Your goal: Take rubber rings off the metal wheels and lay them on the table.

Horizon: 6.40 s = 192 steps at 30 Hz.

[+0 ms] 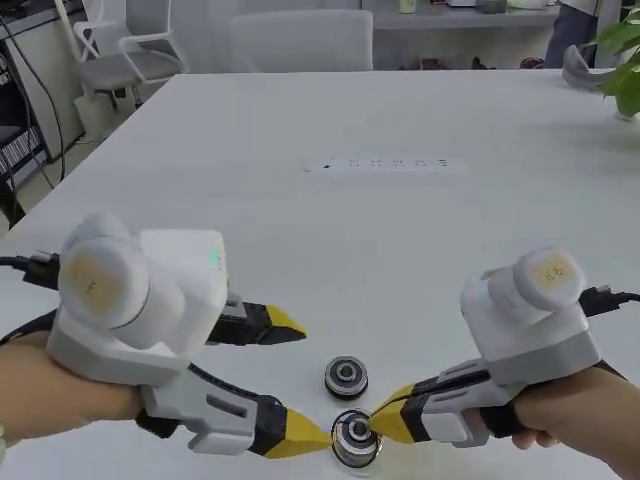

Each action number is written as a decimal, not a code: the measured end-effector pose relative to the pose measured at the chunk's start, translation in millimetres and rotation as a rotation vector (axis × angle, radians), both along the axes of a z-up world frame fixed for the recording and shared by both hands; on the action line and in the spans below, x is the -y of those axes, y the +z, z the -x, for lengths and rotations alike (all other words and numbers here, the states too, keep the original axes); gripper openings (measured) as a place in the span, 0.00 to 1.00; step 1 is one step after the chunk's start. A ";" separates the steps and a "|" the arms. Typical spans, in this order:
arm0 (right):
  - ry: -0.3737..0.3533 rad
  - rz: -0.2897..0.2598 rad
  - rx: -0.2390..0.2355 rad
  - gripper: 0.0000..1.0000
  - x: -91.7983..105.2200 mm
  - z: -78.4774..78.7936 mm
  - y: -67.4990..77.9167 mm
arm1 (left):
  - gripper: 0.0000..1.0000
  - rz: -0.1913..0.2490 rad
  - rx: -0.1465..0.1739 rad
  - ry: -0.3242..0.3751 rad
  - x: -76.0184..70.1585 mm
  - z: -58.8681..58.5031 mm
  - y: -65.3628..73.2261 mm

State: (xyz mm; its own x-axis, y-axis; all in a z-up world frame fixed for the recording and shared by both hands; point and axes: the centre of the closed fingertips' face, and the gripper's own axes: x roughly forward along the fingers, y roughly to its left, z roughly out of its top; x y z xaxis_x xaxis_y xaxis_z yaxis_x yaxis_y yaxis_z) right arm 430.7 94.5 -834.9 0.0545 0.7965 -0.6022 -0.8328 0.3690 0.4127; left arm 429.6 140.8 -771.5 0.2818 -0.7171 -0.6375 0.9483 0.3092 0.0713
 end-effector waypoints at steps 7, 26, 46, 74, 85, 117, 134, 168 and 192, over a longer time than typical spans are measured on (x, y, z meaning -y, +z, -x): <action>-0.005 -0.002 0.001 0.00 0.5 -1.1 0.7 | 0.55 0.029 0.002 0.080 -25.7 2.9 10.2; -0.019 -0.001 0.028 0.00 3.1 -4.9 9.1 | 0.56 0.038 0.010 0.251 -79.0 18.4 9.4; -0.094 -0.132 0.033 0.00 -1.4 -15.5 41.9 | 0.55 0.091 -0.011 0.377 -96.8 29.3 -3.7; -0.022 -0.181 0.121 0.00 -40.9 -1.7 74.4 | 0.56 0.067 -0.018 0.372 -96.8 31.8 -11.0; 0.027 -0.149 0.142 0.00 -51.9 6.3 69.0 | 0.56 0.065 -0.016 0.370 -96.6 31.8 -11.3; 0.220 0.006 0.215 0.00 -95.7 13.7 45.8 | 0.56 0.062 -0.018 0.369 -98.0 31.8 -13.8; 0.127 0.017 0.087 0.00 -89.9 10.2 -1.2 | 0.56 0.058 -0.040 0.402 -102.2 31.0 -17.9; 0.127 0.086 0.138 0.00 -87.5 7.2 -23.6 | 0.53 -0.035 -0.039 0.394 -107.1 34.4 -27.1; 0.100 0.043 0.178 0.01 -88.9 -2.2 -3.9 | 0.53 -0.024 -0.039 0.404 -107.8 34.1 -25.4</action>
State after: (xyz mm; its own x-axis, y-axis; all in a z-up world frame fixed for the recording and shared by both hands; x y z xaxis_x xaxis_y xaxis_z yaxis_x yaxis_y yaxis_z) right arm 432.9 183.3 -838.9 0.0852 0.7770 -0.6237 -0.9246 0.2950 0.2412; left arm 395.5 248.6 -796.9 0.5134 -0.5385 -0.6681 0.7530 0.6561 0.0498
